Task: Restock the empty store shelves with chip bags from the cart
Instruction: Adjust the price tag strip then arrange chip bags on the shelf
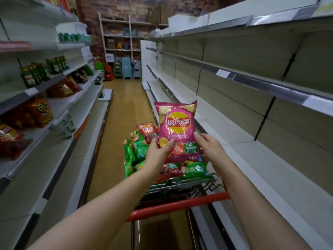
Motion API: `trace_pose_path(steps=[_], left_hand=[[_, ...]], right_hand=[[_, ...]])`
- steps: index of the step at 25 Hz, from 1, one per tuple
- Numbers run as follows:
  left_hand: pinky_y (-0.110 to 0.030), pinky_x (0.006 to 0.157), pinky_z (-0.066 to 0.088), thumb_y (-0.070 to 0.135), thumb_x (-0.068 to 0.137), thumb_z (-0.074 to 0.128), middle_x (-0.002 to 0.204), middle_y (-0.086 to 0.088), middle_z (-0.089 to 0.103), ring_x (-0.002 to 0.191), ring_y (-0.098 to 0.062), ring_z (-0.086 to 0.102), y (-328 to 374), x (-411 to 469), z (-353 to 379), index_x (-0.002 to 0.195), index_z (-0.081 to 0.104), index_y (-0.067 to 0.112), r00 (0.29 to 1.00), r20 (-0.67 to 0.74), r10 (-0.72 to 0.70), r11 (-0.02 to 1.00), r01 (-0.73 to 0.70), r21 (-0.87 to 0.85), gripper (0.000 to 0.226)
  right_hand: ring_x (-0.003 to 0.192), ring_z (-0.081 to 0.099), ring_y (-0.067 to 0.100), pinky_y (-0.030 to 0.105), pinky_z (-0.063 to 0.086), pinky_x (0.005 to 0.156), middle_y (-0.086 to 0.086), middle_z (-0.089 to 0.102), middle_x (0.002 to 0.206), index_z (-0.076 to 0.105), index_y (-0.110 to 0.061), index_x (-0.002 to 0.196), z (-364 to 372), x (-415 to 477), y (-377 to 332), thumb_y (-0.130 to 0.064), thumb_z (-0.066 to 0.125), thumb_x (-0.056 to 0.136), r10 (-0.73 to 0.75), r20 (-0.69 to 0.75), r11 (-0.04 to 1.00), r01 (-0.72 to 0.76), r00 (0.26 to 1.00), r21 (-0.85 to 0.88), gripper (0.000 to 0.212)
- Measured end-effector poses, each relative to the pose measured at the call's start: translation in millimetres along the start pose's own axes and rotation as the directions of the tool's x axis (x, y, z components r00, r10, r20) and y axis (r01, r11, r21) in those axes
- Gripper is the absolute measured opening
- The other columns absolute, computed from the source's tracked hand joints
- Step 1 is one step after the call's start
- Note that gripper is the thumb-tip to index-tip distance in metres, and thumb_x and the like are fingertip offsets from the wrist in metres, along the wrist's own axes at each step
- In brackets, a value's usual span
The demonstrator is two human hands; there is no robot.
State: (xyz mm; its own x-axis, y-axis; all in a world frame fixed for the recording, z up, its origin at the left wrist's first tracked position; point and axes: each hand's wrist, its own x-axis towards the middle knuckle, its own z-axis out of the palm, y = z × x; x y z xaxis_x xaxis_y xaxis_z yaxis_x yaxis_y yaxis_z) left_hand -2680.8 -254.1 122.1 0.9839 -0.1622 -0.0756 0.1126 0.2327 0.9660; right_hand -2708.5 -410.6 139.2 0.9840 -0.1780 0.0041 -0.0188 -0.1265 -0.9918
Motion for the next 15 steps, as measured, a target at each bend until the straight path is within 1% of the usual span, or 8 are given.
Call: trace_pose_path(steps=[2, 4, 5, 8, 10, 11, 13, 15], left_hand=[[-0.035, 0.082, 0.055, 0.018, 0.088, 0.064, 0.115, -0.010, 0.064, 0.100, -0.026, 0.065, -1, -20, 19, 0.126, 0.046, 0.014, 0.997, 0.060, 0.057, 0.998, -0.056, -0.013, 0.042], [-0.029, 0.077, 0.057, 0.020, 0.088, 0.063, 0.112, -0.009, 0.066, 0.097, -0.022, 0.067, 4, -40, 44, 0.117, 0.050, 0.018, 0.985, 0.141, 0.096, 0.995, -0.093, -0.030, 0.032], [-0.027, 0.075, 0.058, 0.020, 0.088, 0.063, 0.110, -0.008, 0.067, 0.094, -0.021, 0.068, 8, -49, 58, 0.112, 0.052, 0.019, 0.978, 0.181, 0.107, 0.994, -0.101, -0.044, 0.027], [-0.023, 0.066, 0.058, 0.019, 0.087, 0.063, 0.104, -0.007, 0.069, 0.085, -0.017, 0.071, 26, -83, 105, 0.113, 0.054, 0.015, 0.941, 0.304, 0.146, 0.988, -0.120, -0.101, 0.028], [-0.018, 0.061, 0.055, 0.022, 0.085, 0.063, 0.102, -0.005, 0.070, 0.080, -0.012, 0.071, 39, -109, 138, 0.116, 0.053, 0.015, 0.911, 0.369, 0.183, 0.983, -0.157, -0.100, 0.034], [-0.017, 0.061, 0.055, 0.024, 0.083, 0.064, 0.100, -0.003, 0.070, 0.079, -0.011, 0.071, 45, -123, 155, 0.115, 0.054, 0.017, 0.891, 0.408, 0.197, 0.980, -0.171, -0.101, 0.034], [-0.018, 0.061, 0.055, 0.026, 0.080, 0.065, 0.095, -0.001, 0.072, 0.078, -0.011, 0.072, 56, -158, 194, 0.109, 0.057, 0.018, 0.846, 0.489, 0.211, 0.977, -0.169, -0.130, 0.032], [-0.018, 0.058, 0.054, 0.026, 0.077, 0.066, 0.090, -0.003, 0.074, 0.074, -0.013, 0.072, 60, -195, 234, 0.105, 0.060, 0.015, 0.802, 0.563, 0.200, 0.979, -0.146, -0.141, 0.031]], right_hand=[[0.080, 0.068, 0.014, 0.027, 0.055, 0.062, 0.003, 0.068, 0.098, 0.052, -0.013, 0.117, -13, -25, -5, -0.034, 0.047, 0.096, -0.075, -0.081, 0.996, 0.071, 0.994, -0.048, 0.030], [0.087, 0.068, 0.020, 0.040, 0.057, 0.075, 0.008, 0.068, 0.102, 0.054, -0.015, 0.113, -33, -52, -12, -0.030, 0.047, 0.097, -0.164, -0.212, 0.984, 0.146, 0.963, -0.098, 0.023], [0.088, 0.068, 0.022, 0.043, 0.056, 0.079, 0.009, 0.068, 0.101, 0.054, -0.017, 0.108, -45, -65, -18, -0.029, 0.047, 0.097, -0.205, -0.275, 0.975, 0.173, 0.939, -0.137, 0.018], [0.084, 0.066, 0.016, 0.036, 0.056, 0.076, 0.001, 0.065, 0.093, 0.051, -0.023, 0.102, -85, -111, -45, -0.027, 0.044, 0.098, -0.338, -0.395, 0.927, 0.229, 0.854, -0.298, 0.010], [0.081, 0.065, 0.013, 0.032, 0.055, 0.071, -0.001, 0.064, 0.089, 0.052, -0.022, 0.101, -115, -144, -64, -0.028, 0.042, 0.099, -0.420, -0.447, 0.886, 0.252, 0.790, -0.389, 0.012], [0.081, 0.065, 0.014, 0.033, 0.055, 0.070, 0.000, 0.065, 0.089, 0.054, -0.020, 0.100, -130, -162, -74, -0.029, 0.042, 0.099, -0.458, -0.478, 0.865, 0.250, 0.749, -0.435, 0.014], [0.081, 0.065, 0.017, 0.035, 0.055, 0.069, 0.002, 0.067, 0.090, 0.057, -0.018, 0.102, -165, -205, -88, -0.032, 0.042, 0.098, -0.508, -0.547, 0.832, 0.214, 0.665, -0.512, 0.021], [0.078, 0.065, 0.015, 0.031, 0.053, 0.066, 0.000, 0.067, 0.088, 0.059, -0.017, 0.101, -201, -255, -97, -0.035, 0.041, 0.097, -0.527, -0.605, 0.808, 0.132, 0.596, -0.574, 0.025]])
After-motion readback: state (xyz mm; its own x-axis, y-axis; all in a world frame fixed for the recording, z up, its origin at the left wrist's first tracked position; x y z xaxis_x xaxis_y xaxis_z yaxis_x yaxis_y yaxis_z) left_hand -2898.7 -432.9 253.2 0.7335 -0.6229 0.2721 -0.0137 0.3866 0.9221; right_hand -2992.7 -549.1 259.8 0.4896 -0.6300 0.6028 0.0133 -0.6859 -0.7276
